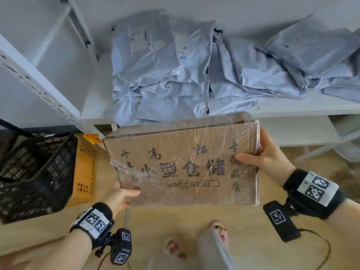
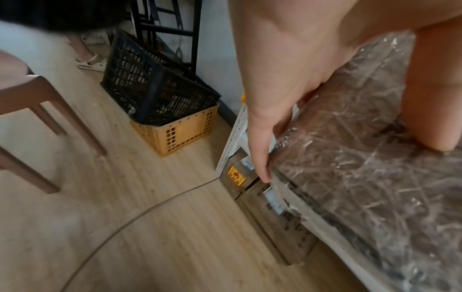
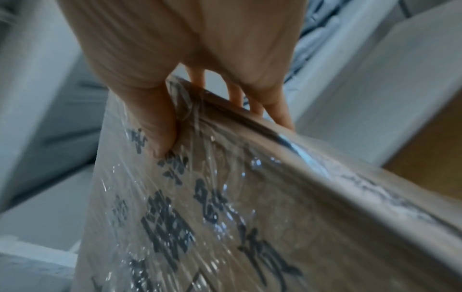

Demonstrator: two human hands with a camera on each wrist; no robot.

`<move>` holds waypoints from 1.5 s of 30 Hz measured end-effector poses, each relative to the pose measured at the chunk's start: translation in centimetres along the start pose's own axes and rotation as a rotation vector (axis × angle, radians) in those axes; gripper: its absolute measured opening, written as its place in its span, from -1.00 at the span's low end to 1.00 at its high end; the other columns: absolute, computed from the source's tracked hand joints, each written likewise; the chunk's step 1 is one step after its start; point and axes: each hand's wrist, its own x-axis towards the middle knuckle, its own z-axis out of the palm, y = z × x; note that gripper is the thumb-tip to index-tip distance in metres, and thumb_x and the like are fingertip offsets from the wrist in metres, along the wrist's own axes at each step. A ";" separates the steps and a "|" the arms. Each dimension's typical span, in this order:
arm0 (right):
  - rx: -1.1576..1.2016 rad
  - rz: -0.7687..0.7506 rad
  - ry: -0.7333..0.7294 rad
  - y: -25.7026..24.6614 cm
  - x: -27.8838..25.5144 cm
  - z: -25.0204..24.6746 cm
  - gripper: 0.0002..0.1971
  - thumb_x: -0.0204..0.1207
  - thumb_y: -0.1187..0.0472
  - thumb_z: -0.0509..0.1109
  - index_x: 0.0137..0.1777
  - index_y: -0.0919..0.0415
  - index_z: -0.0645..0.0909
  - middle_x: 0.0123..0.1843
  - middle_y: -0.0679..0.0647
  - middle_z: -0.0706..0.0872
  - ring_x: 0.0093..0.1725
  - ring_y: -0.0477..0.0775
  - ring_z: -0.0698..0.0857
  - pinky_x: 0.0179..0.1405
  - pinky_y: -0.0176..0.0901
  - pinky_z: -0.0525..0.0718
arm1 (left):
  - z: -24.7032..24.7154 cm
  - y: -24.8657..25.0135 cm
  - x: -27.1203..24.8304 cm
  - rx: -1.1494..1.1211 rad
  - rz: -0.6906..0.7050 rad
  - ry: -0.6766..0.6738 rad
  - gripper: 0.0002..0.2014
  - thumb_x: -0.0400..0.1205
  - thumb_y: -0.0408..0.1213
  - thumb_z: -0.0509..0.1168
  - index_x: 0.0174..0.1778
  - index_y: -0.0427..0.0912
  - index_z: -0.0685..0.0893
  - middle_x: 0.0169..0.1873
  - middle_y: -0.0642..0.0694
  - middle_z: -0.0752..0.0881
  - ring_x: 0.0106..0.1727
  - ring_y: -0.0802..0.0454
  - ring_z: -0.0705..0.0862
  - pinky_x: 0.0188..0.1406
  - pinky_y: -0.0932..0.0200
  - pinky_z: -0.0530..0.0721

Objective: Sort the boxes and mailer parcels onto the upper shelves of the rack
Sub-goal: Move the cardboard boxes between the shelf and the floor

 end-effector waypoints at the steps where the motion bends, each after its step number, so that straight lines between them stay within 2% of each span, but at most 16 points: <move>1: 0.013 0.052 -0.003 2.3 0.3 0.1 -0.06 0.18 0.27 0.63 0.57 -0.04 0.30 0.20 -0.05 0.75 0.08 -0.10 0.79 -0.17 -0.30 0.76 | 0.3 -1.3 1.1 0.029 -0.048 -0.006 -0.21 0.15 -0.47 0.58 0.30 -0.03 0.48 0.13 -0.11 0.74 0.14 -0.12 0.69 0.02 -0.14 0.64; 4: 0.048 0.183 -0.015 8.8 1.3 0.5 -0.06 0.18 0.33 0.60 0.57 -0.04 0.29 0.11 -0.13 0.79 0.06 -0.07 0.80 -0.21 -0.28 0.76 | 1.2 -5.1 4.6 0.082 -0.170 0.015 -0.18 0.26 -0.58 0.54 0.43 -0.16 0.39 0.20 -0.16 0.68 0.21 -0.16 0.63 0.32 -0.35 0.48; 7: 0.062 0.301 -0.035 15.0 2.6 0.9 -0.07 0.17 0.30 0.59 0.57 -0.05 0.30 0.12 -0.08 0.79 0.07 -0.03 0.80 -0.21 -0.24 0.77 | 2.4 -9.3 8.2 0.101 -0.269 0.019 -0.15 0.32 -0.63 0.50 0.51 -0.18 0.32 0.24 -0.14 0.64 0.26 -0.16 0.58 0.37 -0.36 0.39; 9: 0.072 0.372 -0.053 18.8 3.4 1.4 -0.09 0.16 0.29 0.60 0.53 -0.12 0.34 0.12 -0.05 0.79 0.06 0.01 0.80 -0.20 -0.20 0.78 | 3.2 -12.4 10.2 0.119 -0.331 0.029 -0.20 0.34 -0.63 0.49 0.46 -0.17 0.33 0.22 -0.11 0.62 0.26 -0.16 0.55 0.32 -0.34 0.41; 13: 0.087 0.464 -0.067 26.2 5.6 2.6 -0.16 0.17 0.29 0.59 0.48 -0.16 0.41 0.17 0.06 0.78 0.10 0.13 0.79 -0.09 0.03 0.80 | 4.2 -17.6 14.3 0.109 -0.380 0.040 -0.41 0.34 -0.63 0.49 0.17 -0.07 0.48 0.14 -0.10 0.67 0.12 -0.09 0.60 -0.09 -0.06 0.53; 15: 0.091 0.502 -0.069 29.8 6.8 3.3 -0.19 0.20 0.30 0.57 0.45 -0.20 0.43 0.18 0.06 0.78 0.12 0.14 0.78 0.02 0.16 0.77 | 4.5 -19.4 16.4 0.123 -0.391 0.033 -0.34 0.34 -0.60 0.50 0.27 -0.04 0.44 0.15 -0.05 0.65 0.21 -0.14 0.58 0.09 -0.18 0.54; 18: 0.116 0.533 -0.029 35.3 9.2 4.5 -0.27 0.19 0.30 0.57 0.37 -0.16 0.48 0.17 0.07 0.78 0.10 0.14 0.79 0.09 0.18 0.73 | 4.6 -21.6 20.5 0.191 -0.374 0.054 -0.06 0.33 -0.51 0.54 0.56 0.00 0.22 0.44 -0.12 0.49 0.42 -0.24 0.47 0.36 -0.35 0.41; 21: 0.135 0.517 0.031 40.6 12.4 5.7 -0.32 0.21 0.25 0.58 0.35 -0.12 0.48 0.11 0.03 0.80 0.06 0.11 0.80 0.03 0.09 0.73 | 4.9 -23.0 25.8 0.222 -0.312 0.065 -0.14 0.31 -0.37 0.59 0.48 0.01 0.31 0.43 -0.07 0.51 0.36 -0.20 0.49 0.35 -0.29 0.44; 26: 0.183 0.517 0.129 47.9 18.7 7.5 -0.24 0.36 0.26 0.55 0.54 0.20 0.30 0.29 0.20 0.66 0.16 0.22 0.72 -0.05 0.05 0.70 | 5.1 -23.6 34.5 0.310 -0.078 0.109 -0.29 0.37 -0.13 0.59 0.41 0.03 0.42 0.35 -0.01 0.58 0.26 -0.09 0.56 0.02 -0.03 0.52; 30: 0.170 0.464 0.109 51.9 23.0 8.6 -0.38 0.45 0.30 0.50 0.49 0.27 0.36 0.30 0.24 0.65 0.18 0.23 0.70 -0.03 0.01 0.68 | 5.2 -23.3 40.1 0.290 0.042 0.154 -0.15 0.45 -0.04 0.52 0.61 0.00 0.22 0.50 0.01 0.44 0.37 -0.02 0.51 0.21 -0.05 0.51; 32: 0.179 0.418 0.099 53.2 24.8 8.8 -0.41 0.46 0.32 0.48 0.48 0.25 0.38 0.28 0.20 0.66 0.15 0.19 0.71 -0.04 -0.04 0.67 | 5.2 -23.0 42.2 0.306 0.144 0.166 -0.24 0.44 -0.02 0.50 0.53 0.05 0.32 0.29 0.10 0.59 0.08 0.16 0.59 -0.04 0.13 0.53; 34: 0.197 0.360 0.070 54.2 26.4 8.8 -0.40 0.42 0.31 0.49 0.47 0.20 0.41 0.26 0.16 0.69 0.13 0.16 0.74 -0.07 -0.09 0.67 | 4.8 -22.4 44.2 0.336 0.236 0.174 -0.27 0.37 0.11 0.49 0.45 0.14 0.40 0.14 0.18 0.64 0.01 0.21 0.60 -0.14 0.15 0.52; 37: 0.225 0.262 0.019 55.4 28.6 8.9 -0.33 0.28 0.23 0.52 0.44 0.13 0.47 0.24 0.11 0.74 0.12 0.13 0.78 -0.04 -0.08 0.71 | 4.0 -21.7 46.9 0.331 0.332 0.216 -0.24 0.32 0.24 0.50 0.44 0.18 0.44 0.20 0.16 0.65 0.16 0.08 0.64 -0.04 0.03 0.62; 40: 0.249 0.187 0.005 56.6 30.6 9.0 -0.30 0.34 0.24 0.52 0.51 0.09 0.42 0.26 0.09 0.75 0.14 0.11 0.79 0.07 0.01 0.72 | 3.9 -20.8 49.2 0.257 0.419 0.274 -0.16 0.17 0.32 0.53 0.36 0.09 0.55 0.14 0.07 0.75 0.16 -0.02 0.71 0.20 -0.12 0.63; 43: 0.300 0.163 0.068 57.5 32.0 9.0 -0.23 0.30 0.22 0.54 0.53 0.14 0.35 0.25 0.14 0.72 0.03 0.09 0.82 -0.16 -0.07 0.79 | 4.2 -20.3 50.8 0.191 0.495 0.305 -0.20 0.14 0.32 0.54 0.27 0.02 0.65 0.09 0.01 0.78 0.16 -0.03 0.73 0.22 -0.03 0.61; 45: 0.343 0.159 0.084 58.1 32.5 9.2 -0.33 0.36 0.25 0.52 0.48 0.19 0.39 0.21 0.18 0.75 -0.06 0.07 0.84 -0.27 -0.13 0.78 | 4.6 -20.3 51.4 0.120 0.537 0.336 -0.43 0.24 0.20 0.55 0.14 0.08 0.72 0.03 0.04 0.81 0.14 0.00 0.73 0.14 0.02 0.63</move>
